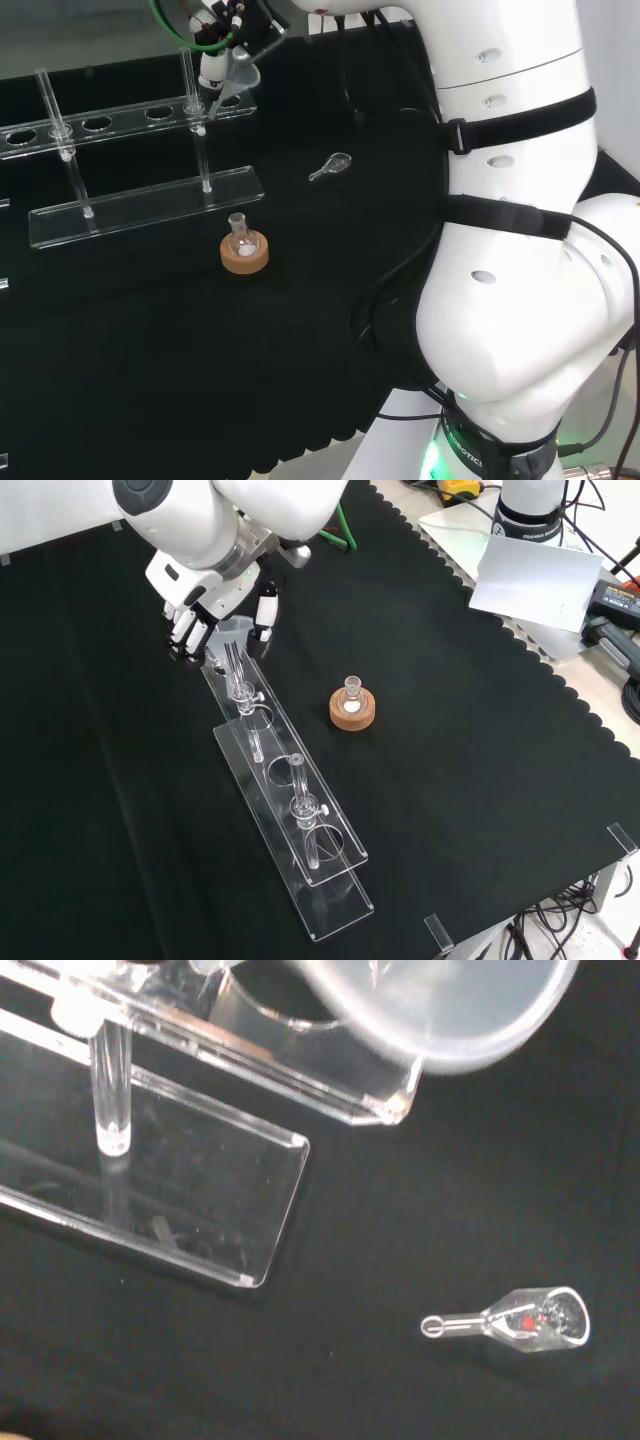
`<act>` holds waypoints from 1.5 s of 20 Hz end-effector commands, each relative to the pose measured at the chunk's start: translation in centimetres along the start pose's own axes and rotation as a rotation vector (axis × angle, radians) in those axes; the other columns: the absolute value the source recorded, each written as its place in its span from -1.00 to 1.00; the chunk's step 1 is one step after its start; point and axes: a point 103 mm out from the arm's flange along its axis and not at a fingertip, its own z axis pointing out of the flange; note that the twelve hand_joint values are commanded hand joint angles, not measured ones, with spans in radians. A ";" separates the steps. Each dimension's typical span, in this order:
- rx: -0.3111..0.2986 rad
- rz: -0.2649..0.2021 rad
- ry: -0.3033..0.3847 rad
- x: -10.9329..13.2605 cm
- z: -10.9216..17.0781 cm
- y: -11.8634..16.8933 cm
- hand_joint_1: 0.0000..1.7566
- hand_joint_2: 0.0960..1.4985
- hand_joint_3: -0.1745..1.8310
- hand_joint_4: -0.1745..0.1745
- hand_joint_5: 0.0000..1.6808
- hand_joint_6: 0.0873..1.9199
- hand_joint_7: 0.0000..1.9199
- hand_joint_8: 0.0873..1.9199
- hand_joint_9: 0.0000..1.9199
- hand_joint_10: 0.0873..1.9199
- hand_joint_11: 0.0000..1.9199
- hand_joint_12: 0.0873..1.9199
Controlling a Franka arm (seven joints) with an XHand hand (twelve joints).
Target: Put the funnel back on the funnel stand.
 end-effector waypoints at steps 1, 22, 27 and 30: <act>0.042 0.010 0.014 0.0 -0.2 -0.3 -0.26 0.20 -1.00 -0.16 -0.61 -0.78 -0.85 -0.36 -0.49 -0.40 -0.50 0.33; -0.091 0.066 0.115 -4.0 -3.0 -8.6 -0.32 0.13 -1.00 -0.18 -0.66 -1.00 -0.94 -0.40 -0.60 -0.36 -0.58 0.37; -0.141 0.101 0.173 -5.5 -2.3 -12.5 -0.32 0.13 -1.00 -0.19 -0.66 -1.00 -0.93 -0.39 -0.60 -0.36 -0.58 0.37; -0.169 0.121 0.200 -6.1 -1.3 -14.8 -0.32 0.13 -1.00 -0.19 -0.64 -1.00 -0.92 -0.39 -0.59 -0.36 -0.58 0.37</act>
